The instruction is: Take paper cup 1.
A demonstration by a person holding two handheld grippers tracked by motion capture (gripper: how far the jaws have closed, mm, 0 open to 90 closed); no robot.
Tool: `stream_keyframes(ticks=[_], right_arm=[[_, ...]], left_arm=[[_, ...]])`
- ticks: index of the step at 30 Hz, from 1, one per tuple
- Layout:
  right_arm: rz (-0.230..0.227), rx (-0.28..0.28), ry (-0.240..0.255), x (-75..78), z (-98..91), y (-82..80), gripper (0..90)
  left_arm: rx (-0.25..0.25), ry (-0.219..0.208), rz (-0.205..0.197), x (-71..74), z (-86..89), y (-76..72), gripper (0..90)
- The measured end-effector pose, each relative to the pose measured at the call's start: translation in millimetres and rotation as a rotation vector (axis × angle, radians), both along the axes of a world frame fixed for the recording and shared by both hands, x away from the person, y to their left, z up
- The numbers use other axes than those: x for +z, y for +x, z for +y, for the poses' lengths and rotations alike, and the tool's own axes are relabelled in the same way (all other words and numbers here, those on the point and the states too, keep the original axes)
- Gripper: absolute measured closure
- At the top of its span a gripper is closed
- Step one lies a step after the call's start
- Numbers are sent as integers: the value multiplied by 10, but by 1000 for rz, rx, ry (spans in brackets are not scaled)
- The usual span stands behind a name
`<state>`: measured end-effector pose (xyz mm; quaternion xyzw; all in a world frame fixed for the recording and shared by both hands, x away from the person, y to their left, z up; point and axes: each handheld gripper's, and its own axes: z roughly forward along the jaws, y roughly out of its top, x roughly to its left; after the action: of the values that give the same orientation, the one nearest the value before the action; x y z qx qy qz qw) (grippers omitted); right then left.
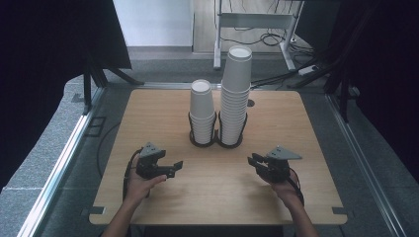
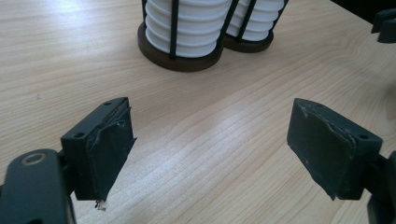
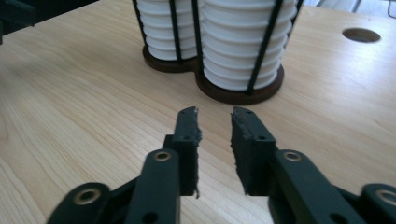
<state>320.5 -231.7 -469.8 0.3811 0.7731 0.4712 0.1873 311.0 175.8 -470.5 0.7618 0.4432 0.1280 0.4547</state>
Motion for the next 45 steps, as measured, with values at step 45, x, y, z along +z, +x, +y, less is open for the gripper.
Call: stream_keyframes(ticks=[45], right_arm=[[-27,202,81,376,1040,774,900]], left_arm=[[-16,-33,-114,834,-393,834,111]])
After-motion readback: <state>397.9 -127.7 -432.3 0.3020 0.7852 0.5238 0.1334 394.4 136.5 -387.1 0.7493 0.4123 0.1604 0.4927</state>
